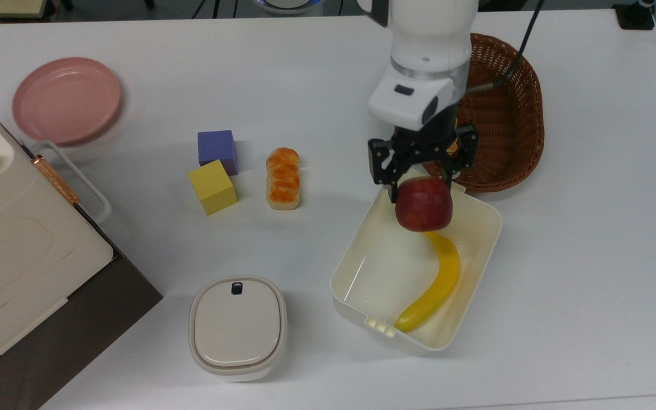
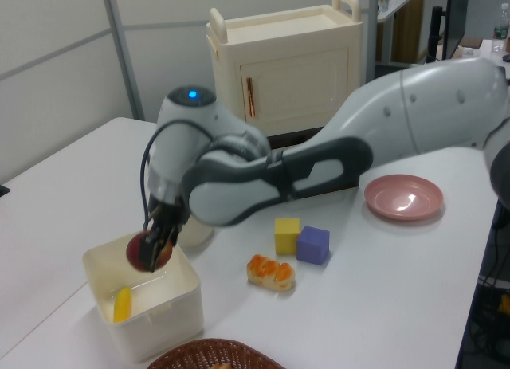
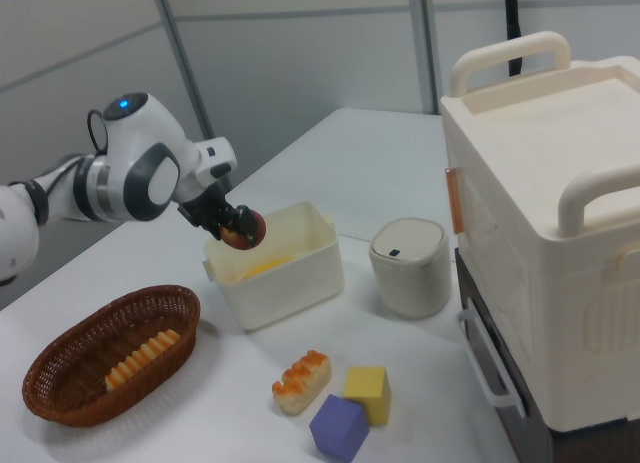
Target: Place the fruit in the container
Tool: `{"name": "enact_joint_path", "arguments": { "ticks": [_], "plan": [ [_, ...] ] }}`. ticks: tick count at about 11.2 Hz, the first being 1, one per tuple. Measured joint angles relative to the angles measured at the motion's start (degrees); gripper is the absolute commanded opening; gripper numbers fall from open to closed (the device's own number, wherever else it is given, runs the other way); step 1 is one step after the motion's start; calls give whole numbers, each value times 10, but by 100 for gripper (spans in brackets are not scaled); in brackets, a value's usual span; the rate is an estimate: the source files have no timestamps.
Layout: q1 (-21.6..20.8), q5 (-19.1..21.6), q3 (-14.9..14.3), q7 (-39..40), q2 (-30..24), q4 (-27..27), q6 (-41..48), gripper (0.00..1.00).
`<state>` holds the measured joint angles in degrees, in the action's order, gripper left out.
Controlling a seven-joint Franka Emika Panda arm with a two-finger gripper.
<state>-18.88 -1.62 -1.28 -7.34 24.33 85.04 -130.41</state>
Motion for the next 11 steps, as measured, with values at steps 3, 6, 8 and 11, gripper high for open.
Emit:
{"name": "enact_joint_path", "arguments": {
  "ticks": [3, 6, 8, 11],
  "plan": [
    [-3, 0, -1, -1, 16, 0, -15, 100],
    [4, 0, -9, -1, 9, -4, -15, 100],
    [29, -1, -12, -1, -10, -4, 13, 100],
    [56, -12, -42, -1, -65, -5, 171, 100]
  ]
}}
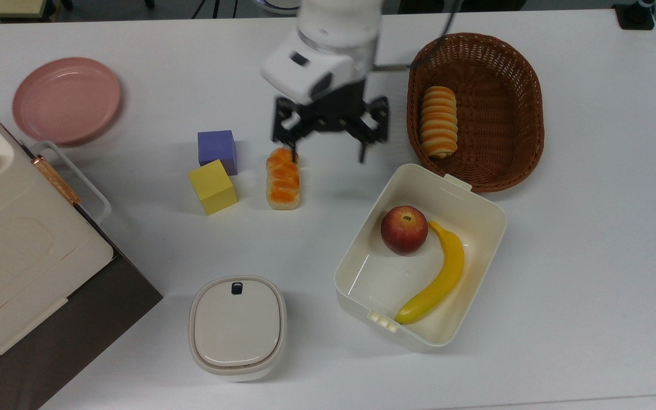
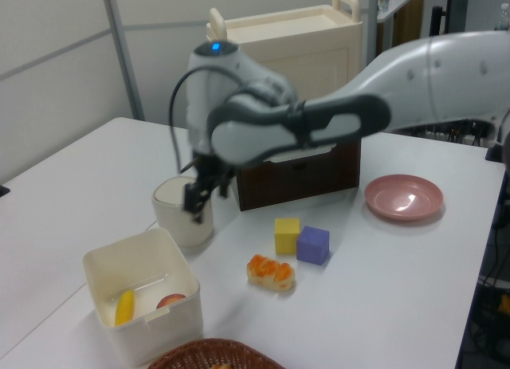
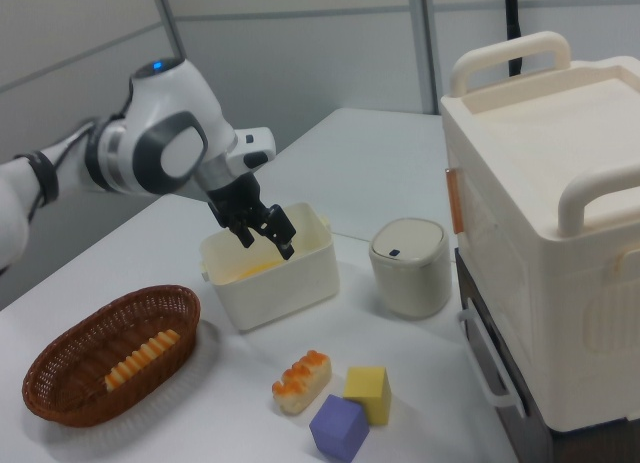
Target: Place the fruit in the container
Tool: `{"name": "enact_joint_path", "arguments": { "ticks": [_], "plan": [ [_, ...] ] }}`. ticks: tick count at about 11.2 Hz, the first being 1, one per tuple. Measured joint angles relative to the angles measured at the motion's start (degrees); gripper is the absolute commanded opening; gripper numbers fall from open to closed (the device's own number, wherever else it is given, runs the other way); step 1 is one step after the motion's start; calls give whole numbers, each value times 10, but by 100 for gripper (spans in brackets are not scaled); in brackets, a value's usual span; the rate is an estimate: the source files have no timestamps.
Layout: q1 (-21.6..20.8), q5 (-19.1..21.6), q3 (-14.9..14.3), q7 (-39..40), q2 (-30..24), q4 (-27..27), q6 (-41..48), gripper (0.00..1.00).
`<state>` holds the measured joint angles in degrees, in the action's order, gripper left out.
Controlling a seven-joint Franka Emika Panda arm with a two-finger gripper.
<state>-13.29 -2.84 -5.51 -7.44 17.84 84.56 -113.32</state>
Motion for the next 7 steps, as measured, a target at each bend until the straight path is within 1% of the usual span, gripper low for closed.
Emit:
{"name": "enact_joint_path", "arguments": {
  "ticks": [1, 3, 4, 6, 7],
  "plan": [
    [2, -6, -11, 0, -22, 0, 53, 100],
    [8, -8, -22, 0, -58, 1, 141, 100],
    [18, -8, -22, 0, -67, 1, 167, 100],
    [45, -8, -17, 0, -81, 3, 192, 100],
    [61, -8, -8, 3, -88, 6, 196, 100]
  ]
}}
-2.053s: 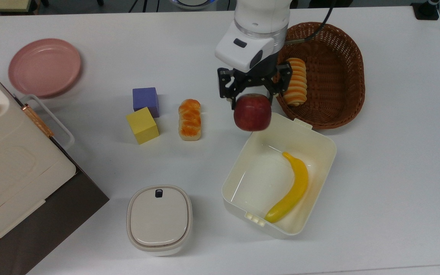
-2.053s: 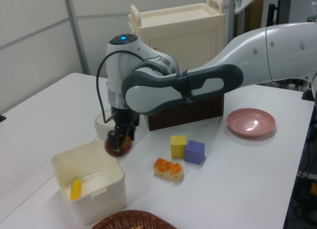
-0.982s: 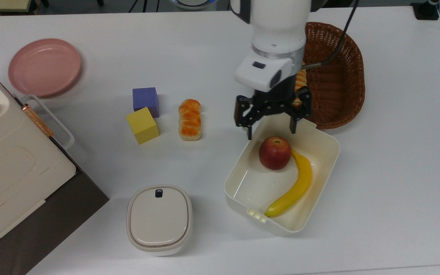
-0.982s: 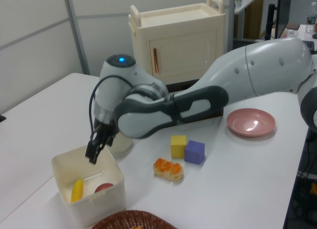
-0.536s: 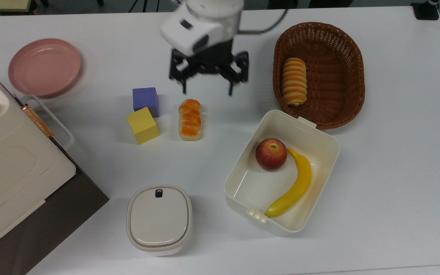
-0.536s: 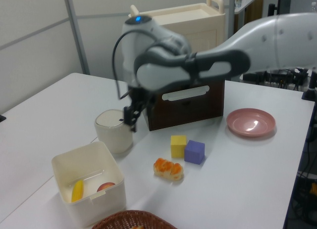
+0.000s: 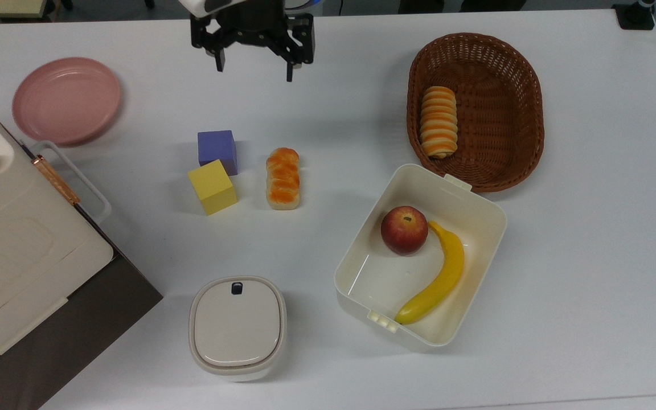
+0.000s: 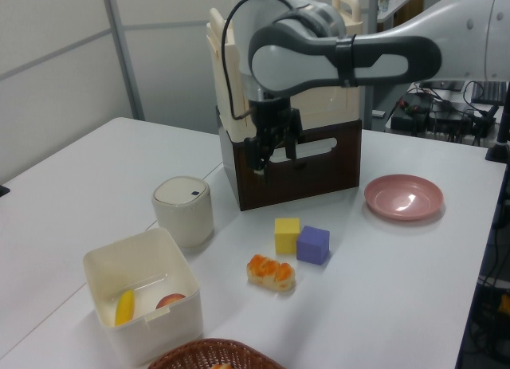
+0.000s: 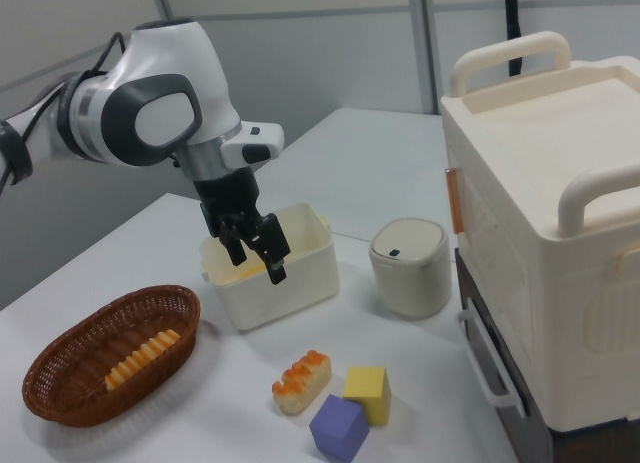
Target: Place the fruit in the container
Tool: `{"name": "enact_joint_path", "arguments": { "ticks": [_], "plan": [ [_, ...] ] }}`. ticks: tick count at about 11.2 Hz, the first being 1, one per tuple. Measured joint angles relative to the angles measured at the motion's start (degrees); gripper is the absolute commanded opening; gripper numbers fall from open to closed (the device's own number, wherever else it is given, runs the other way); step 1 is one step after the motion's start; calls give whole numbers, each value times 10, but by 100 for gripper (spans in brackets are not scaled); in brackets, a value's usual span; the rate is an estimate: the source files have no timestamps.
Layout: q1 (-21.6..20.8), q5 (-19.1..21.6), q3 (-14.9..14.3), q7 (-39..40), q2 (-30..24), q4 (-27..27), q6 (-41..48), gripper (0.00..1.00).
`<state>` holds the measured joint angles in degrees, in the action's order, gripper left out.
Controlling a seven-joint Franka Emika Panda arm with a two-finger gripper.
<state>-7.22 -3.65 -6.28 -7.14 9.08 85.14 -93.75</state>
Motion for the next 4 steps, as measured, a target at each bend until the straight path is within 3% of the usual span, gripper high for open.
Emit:
{"name": "enact_joint_path", "arguments": {
  "ticks": [4],
  "plan": [
    [71, 0, 66, 21, -36, 28, 4, 100]
  ]
}}
